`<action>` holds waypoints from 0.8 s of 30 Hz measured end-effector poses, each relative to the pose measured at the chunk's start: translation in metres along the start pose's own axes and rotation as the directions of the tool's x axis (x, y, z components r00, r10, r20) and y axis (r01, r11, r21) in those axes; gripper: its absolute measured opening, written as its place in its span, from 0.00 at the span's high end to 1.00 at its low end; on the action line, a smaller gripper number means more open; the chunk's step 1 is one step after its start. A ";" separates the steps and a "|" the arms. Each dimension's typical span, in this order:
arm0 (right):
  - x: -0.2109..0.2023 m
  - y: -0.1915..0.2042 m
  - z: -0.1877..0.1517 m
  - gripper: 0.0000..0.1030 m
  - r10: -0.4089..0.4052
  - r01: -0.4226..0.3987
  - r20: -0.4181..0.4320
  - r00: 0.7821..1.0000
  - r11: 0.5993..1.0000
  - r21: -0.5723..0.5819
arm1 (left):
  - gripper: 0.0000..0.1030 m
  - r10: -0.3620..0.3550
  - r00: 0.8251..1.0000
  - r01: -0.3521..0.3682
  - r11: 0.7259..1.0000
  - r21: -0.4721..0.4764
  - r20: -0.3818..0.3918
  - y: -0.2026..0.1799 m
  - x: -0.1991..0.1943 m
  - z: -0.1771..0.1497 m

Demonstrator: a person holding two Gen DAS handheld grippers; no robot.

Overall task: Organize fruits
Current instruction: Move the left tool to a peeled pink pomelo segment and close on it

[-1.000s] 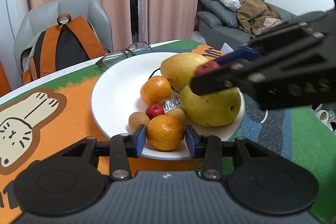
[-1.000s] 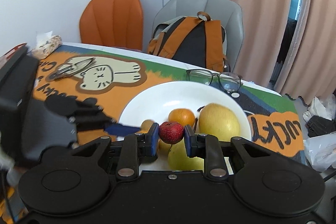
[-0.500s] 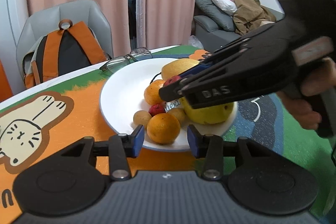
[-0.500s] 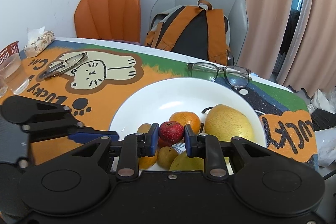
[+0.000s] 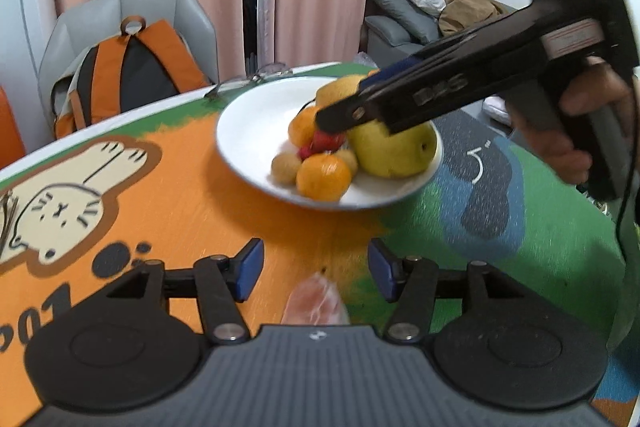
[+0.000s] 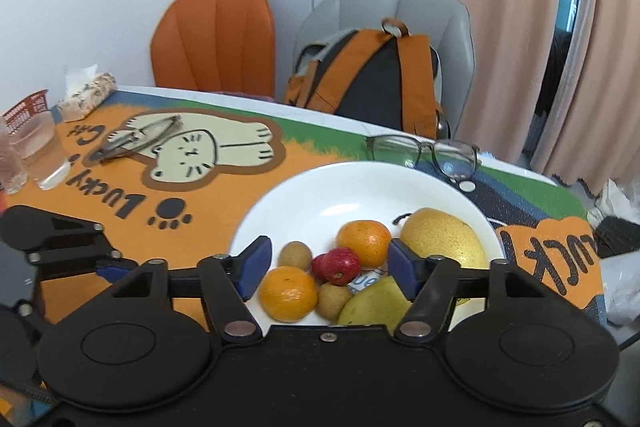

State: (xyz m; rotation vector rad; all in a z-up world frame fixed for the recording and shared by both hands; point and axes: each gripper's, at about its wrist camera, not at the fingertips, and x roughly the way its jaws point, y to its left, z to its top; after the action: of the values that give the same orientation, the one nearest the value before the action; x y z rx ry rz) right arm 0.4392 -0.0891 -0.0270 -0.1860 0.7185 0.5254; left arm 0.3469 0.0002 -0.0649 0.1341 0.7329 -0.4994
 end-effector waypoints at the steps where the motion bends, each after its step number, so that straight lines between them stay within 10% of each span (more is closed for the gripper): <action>1: -0.004 0.003 -0.001 0.30 0.003 -0.003 0.008 1.000 1.000 -0.008 | 0.44 0.003 1.000 -0.003 1.000 -0.005 -0.003 0.001 -0.001 -0.002; 11: -0.037 0.036 -0.022 0.01 0.054 -0.050 0.052 0.997 0.997 -0.066 | 0.28 0.001 1.000 -0.001 1.000 -0.010 -0.026 0.000 -0.012 -0.023; 24: -0.065 0.061 -0.056 0.00 0.064 -0.059 0.077 0.995 0.996 -0.066 | 0.27 0.023 0.998 -0.023 1.000 0.003 -0.055 -0.010 -0.007 -0.041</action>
State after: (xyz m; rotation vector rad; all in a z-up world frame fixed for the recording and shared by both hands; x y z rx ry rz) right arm 0.3339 -0.0813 -0.0239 -0.2013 0.6320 0.6119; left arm 0.3132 0.0060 -0.0898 0.1586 0.7839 -0.4757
